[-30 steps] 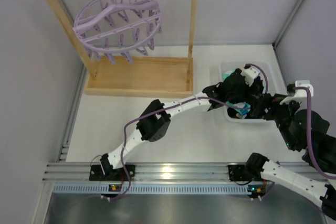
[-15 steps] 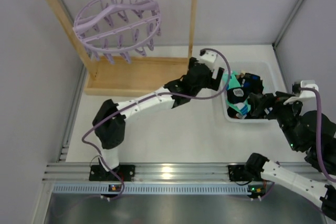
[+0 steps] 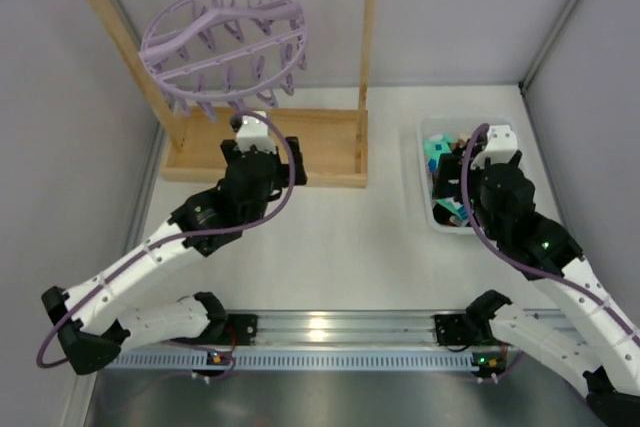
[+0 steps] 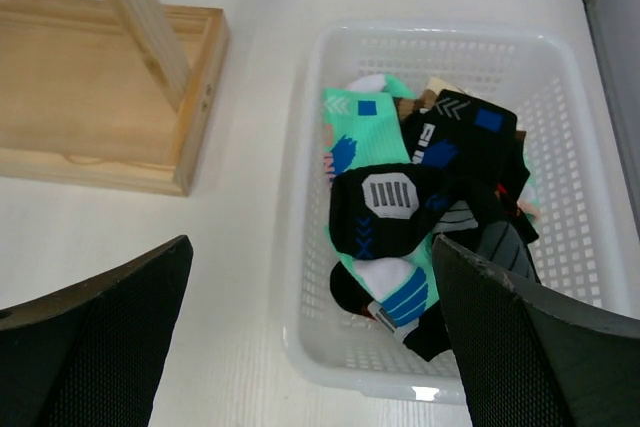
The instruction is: Remove the socks clipped to the hanger
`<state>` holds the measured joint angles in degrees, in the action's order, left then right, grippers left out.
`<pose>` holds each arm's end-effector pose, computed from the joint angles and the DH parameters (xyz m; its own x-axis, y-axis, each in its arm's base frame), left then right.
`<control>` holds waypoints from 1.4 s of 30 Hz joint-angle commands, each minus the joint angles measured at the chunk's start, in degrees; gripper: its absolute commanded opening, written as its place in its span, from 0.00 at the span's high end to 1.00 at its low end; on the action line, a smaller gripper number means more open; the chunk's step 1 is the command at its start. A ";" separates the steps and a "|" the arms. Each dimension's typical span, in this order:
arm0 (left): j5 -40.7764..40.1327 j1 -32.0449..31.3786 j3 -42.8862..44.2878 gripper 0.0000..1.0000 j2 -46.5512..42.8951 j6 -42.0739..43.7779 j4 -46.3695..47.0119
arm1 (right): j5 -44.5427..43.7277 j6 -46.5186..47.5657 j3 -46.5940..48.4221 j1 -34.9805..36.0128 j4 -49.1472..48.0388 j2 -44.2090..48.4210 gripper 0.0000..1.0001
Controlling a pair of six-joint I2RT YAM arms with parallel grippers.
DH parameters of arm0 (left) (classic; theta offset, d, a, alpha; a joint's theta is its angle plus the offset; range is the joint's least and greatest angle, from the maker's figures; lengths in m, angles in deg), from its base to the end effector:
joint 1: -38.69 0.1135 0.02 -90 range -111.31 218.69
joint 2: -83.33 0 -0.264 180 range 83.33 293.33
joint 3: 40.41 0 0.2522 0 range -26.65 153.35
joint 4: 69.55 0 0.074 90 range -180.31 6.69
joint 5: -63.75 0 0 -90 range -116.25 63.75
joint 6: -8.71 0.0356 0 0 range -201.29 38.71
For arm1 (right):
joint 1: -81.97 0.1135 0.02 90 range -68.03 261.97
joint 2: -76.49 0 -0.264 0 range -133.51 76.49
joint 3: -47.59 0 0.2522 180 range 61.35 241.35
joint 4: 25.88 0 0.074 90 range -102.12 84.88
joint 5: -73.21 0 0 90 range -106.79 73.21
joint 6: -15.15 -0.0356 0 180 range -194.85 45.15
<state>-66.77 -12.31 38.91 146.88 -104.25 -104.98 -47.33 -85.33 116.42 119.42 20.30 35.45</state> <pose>0.1692 -0.1722 0.3844 -0.2752 -0.1314 -0.9524 0.1068 0.9803 -0.1661 0.1248 0.0728 0.3714 -0.2719 -0.0109 -0.9623 -0.0930 0.9956 0.0150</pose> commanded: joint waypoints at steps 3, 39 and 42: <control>-1.33 1.43 -3.60 0.02 -15.17 -5.78 -16.98 | 7.43 -2.09 -1.10 -7.04 -1.67 1.66 0.01; 25.47 43.62 -22.05 0.02 -41.31 7.84 -12.17 | 3.04 -0.51 -4.88 -7.48 5.19 14.14 0.01; 25.66 43.53 -22.05 0.02 -40.44 7.49 -11.99 | 3.04 -0.42 -5.06 -7.48 5.37 14.49 0.01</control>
<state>-42.16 31.23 17.54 105.44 -96.36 -119.71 -44.73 -85.55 111.59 112.49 27.54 49.00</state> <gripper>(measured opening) 0.982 0.993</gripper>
